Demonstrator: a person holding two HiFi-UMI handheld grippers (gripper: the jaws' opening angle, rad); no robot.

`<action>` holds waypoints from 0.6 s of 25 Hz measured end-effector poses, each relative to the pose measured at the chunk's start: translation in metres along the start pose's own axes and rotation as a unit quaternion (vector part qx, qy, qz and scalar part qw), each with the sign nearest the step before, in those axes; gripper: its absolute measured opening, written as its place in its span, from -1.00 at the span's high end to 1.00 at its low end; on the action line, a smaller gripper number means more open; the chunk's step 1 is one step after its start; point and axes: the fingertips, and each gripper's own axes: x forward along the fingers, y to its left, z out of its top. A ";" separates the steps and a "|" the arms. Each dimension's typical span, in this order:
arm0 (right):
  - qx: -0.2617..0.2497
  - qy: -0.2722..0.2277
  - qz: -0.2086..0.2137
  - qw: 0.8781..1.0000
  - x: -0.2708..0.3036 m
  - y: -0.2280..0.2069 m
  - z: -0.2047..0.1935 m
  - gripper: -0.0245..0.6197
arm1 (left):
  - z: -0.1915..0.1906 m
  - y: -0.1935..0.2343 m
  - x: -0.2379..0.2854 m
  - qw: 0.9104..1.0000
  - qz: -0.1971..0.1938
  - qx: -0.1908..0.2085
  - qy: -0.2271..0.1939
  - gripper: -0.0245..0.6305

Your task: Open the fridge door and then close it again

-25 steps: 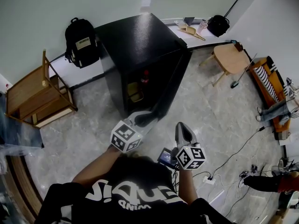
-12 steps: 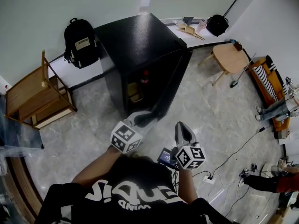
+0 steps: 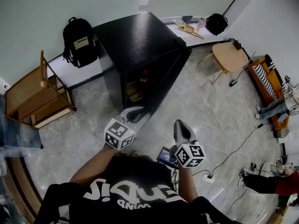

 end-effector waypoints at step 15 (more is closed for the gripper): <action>-0.005 0.004 0.018 1.000 0.017 0.007 0.003 0.93 | 0.010 0.053 -0.018 0.998 0.052 -0.018 -0.013 0.68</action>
